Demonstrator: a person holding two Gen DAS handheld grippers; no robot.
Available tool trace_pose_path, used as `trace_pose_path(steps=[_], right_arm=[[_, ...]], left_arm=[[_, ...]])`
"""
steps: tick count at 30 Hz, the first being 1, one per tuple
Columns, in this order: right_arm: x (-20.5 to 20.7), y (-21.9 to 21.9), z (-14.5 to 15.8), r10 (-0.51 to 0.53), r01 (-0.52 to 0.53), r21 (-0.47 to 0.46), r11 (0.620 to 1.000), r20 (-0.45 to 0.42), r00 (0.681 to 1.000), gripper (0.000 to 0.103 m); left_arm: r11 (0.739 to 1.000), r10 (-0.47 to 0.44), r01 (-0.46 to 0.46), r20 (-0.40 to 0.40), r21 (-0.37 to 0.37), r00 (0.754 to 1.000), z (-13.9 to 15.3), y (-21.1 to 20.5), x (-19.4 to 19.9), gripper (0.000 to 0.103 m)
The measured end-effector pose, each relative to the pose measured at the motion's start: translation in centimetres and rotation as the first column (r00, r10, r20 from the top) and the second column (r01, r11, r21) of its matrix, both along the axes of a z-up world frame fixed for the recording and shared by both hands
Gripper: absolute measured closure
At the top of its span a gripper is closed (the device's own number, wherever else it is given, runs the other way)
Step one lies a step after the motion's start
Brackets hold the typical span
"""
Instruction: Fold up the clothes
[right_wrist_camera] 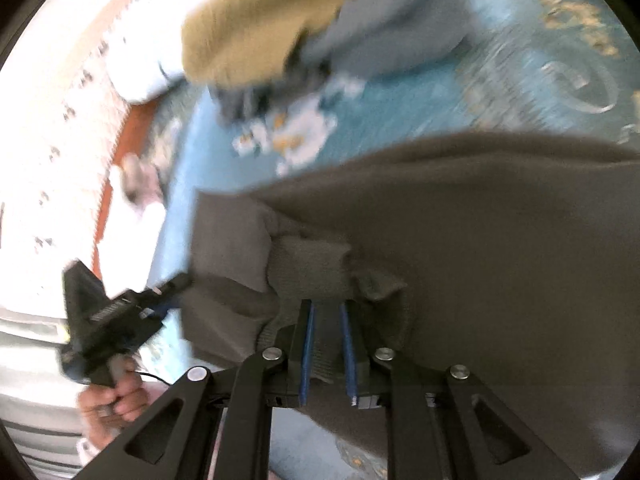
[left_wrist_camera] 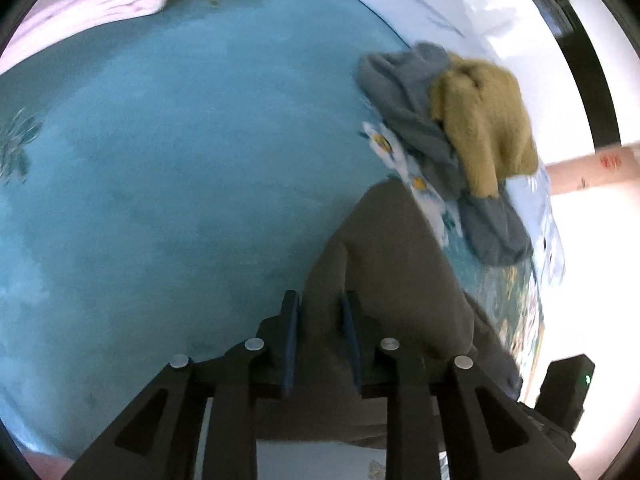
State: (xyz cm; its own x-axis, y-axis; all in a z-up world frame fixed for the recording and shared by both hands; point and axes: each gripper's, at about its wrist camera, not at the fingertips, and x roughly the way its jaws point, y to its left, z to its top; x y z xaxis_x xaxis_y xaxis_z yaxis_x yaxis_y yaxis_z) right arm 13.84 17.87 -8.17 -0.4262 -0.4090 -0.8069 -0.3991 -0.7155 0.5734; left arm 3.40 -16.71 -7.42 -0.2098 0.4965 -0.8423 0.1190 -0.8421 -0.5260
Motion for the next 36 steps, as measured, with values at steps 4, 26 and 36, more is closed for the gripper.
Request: trace_pose_path(steps=[4,26,36], right_arm=[[5.4,7.6,4.2,-0.161,0.165,0.051,0.985,-0.064,0.985,0.078],[23.8,19.4,-4.2,-0.739,0.737,-0.203,0.645,0.078,0.669,0.044],[23.1,18.4,-3.1,-0.802,0.797,-0.203,0.568,0.078,0.592,0.057]], left_arm=[[0.998,0.01,-0.018,-0.135,-0.056,0.991,3.9,0.3,1.3,0.078],[0.895,-0.443,0.445,-0.069,0.02,0.894,-1.3,17.2,5.8,0.076],[0.895,-0.443,0.446,-0.083,0.023,0.893,-0.9,17.2,6.0,0.076]])
